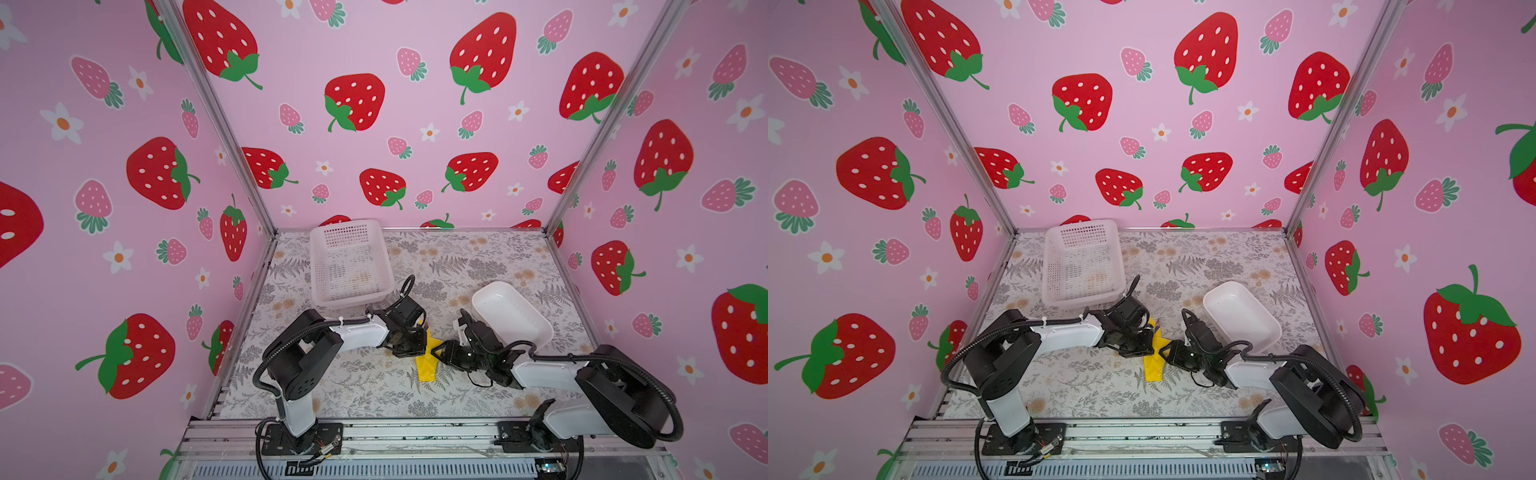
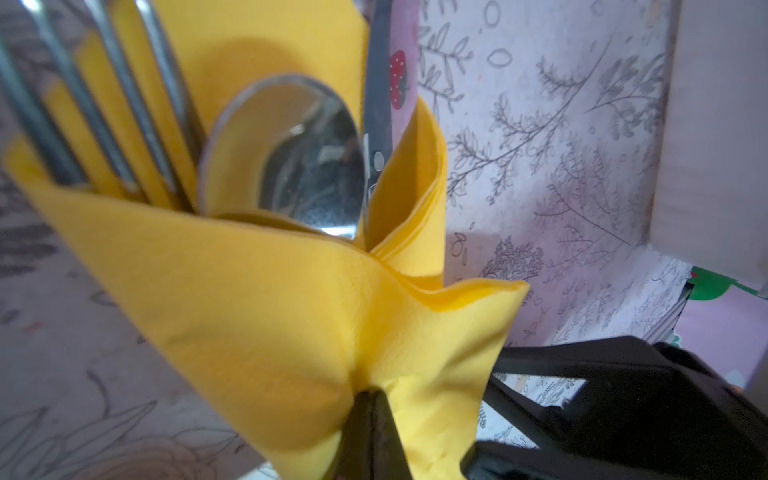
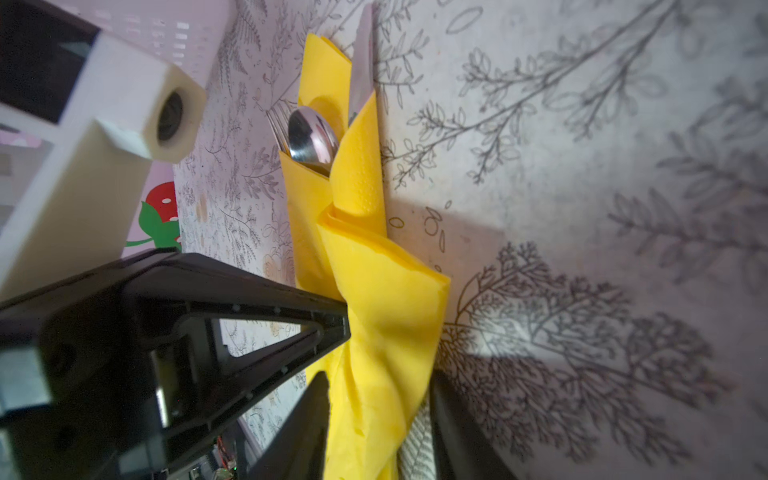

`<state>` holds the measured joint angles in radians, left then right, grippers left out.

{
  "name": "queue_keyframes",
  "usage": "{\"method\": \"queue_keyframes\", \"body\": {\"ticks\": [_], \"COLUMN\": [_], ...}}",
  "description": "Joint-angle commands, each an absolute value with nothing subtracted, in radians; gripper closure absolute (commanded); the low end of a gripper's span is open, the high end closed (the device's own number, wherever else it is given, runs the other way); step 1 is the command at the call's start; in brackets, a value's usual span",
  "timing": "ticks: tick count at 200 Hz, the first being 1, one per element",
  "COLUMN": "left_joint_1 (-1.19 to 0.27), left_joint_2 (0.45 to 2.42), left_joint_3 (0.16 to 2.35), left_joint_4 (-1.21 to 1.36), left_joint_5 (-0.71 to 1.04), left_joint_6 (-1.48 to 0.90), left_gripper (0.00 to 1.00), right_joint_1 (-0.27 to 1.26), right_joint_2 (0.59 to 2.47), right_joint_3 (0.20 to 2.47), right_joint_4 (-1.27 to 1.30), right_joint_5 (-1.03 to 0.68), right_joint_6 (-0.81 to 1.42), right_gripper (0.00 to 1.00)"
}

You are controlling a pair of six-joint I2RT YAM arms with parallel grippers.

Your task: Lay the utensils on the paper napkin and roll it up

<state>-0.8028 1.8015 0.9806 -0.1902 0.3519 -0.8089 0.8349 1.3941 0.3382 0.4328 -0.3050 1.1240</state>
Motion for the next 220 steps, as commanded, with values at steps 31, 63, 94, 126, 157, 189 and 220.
{"method": "queue_keyframes", "body": {"ticks": [31,63,94,126,157,189,220], "left_joint_1": [-0.810,-0.811,-0.809,-0.809,-0.808,-0.801,-0.802], "left_joint_2": [1.818,1.816,1.810,1.749,1.664,1.620,1.659], "left_joint_3": [0.997,0.997,0.998,0.997,0.978,0.921,0.915], "left_joint_4": [-0.210,-0.209,-0.206,-0.212,-0.257,-0.245,-0.201], "left_joint_5": [0.345,0.346,0.348,0.337,0.275,0.261,0.319], "left_joint_6": [-0.806,-0.806,-0.808,-0.816,-0.806,-0.808,-0.814], "left_gripper": [0.98,0.98,0.98,0.97,0.91,0.88,0.90], "right_joint_1": [0.881,0.887,0.887,0.883,0.858,0.844,0.844], "right_joint_2": [1.480,1.530,1.536,1.532,1.528,1.540,1.556], "right_joint_3": [0.359,0.364,0.357,0.350,0.335,0.320,0.321], "right_joint_4": [0.442,0.482,0.478,0.500,0.543,0.591,0.615], "right_joint_5": [-0.278,-0.277,-0.246,-0.250,-0.287,-0.318,-0.334], "right_joint_6": [1.141,1.139,1.137,1.135,1.138,1.147,1.155], "right_gripper": [0.53,0.59,0.76,0.90,0.93,0.94,0.94]}}
